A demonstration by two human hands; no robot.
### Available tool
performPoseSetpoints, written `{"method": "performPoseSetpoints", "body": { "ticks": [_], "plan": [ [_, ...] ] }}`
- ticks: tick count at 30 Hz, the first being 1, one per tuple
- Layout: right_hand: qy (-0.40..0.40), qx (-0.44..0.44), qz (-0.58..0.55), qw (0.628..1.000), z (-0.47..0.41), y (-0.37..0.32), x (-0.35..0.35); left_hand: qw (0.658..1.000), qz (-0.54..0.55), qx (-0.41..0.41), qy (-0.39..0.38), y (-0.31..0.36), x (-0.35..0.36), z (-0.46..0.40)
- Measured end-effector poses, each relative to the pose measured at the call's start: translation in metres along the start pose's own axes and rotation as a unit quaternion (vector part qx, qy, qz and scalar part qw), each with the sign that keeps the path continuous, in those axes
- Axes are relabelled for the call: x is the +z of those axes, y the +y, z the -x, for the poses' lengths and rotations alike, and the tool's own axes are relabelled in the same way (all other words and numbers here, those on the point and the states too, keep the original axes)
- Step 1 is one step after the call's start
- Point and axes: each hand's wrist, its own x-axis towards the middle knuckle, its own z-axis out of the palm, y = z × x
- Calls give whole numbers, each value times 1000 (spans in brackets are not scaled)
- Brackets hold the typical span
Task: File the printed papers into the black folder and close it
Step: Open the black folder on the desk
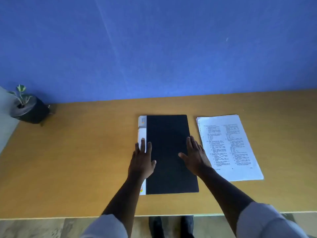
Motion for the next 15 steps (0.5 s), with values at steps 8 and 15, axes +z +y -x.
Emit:
{"method": "performPoseSetpoints", "body": {
  "ticks": [8,15],
  "plan": [
    [-41,16,28,999,9,5,8,996,81,-31,-14,-11,23,23],
    [-41,26,25,999,7,6,15,992,127,-6,-17,-23,39,43]
  ]
}}
